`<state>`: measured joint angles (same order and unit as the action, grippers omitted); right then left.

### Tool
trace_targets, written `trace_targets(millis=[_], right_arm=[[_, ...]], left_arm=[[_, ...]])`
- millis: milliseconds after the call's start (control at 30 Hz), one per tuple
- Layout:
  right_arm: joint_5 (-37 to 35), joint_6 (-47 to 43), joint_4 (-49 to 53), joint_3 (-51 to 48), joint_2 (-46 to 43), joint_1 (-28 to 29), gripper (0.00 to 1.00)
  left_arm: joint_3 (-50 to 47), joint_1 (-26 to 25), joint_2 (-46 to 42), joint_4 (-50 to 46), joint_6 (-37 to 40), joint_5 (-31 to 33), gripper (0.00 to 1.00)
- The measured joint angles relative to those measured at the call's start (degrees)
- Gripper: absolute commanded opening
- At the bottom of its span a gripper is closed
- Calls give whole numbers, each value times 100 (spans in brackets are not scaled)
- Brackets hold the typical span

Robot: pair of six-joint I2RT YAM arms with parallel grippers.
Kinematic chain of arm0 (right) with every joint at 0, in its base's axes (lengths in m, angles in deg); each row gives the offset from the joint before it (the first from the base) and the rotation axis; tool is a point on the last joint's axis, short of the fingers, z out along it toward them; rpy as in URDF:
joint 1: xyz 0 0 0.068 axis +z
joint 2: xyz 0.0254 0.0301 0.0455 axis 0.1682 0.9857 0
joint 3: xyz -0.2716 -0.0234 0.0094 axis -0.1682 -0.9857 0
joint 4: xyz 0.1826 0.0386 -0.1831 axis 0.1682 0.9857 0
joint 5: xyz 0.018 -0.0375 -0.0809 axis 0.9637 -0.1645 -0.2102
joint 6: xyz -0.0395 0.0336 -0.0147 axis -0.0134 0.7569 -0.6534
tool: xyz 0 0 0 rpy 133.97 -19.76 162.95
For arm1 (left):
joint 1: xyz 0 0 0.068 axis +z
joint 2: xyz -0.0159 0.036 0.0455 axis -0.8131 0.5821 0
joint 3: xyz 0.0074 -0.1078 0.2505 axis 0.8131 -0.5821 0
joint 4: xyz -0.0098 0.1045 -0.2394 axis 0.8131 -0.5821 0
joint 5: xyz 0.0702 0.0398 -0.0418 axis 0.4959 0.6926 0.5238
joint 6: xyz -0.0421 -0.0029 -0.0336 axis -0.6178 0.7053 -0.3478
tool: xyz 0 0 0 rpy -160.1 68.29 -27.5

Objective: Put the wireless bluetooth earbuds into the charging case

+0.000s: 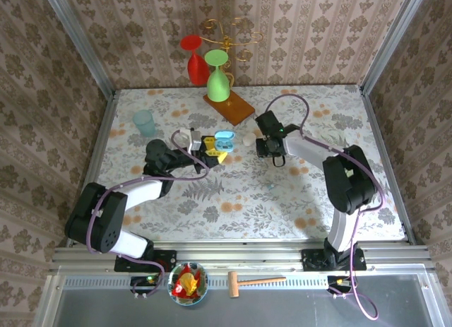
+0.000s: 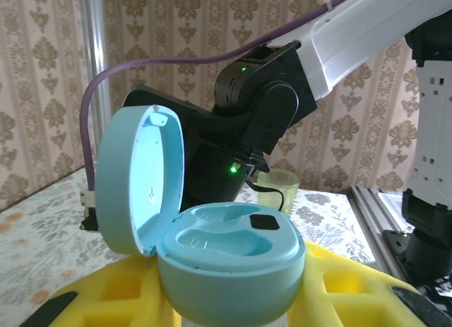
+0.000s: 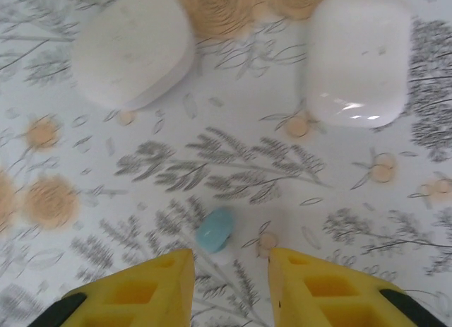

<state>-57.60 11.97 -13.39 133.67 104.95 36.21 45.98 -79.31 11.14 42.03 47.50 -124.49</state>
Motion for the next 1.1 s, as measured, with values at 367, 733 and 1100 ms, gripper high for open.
trace_targets(millis=[367,733,1100], right_arm=[[-1303,750,1014,1043,1099,715,29],[-1580,802,1276,1252,1467,761,23],[-1661,673,1346,1366,1537,745,19]], left_arm=[[-177,470,-326,-9,50,173,26],[-219,476,-387,-26,107,254,26],[-249,476,-389,-24,107,256,26]])
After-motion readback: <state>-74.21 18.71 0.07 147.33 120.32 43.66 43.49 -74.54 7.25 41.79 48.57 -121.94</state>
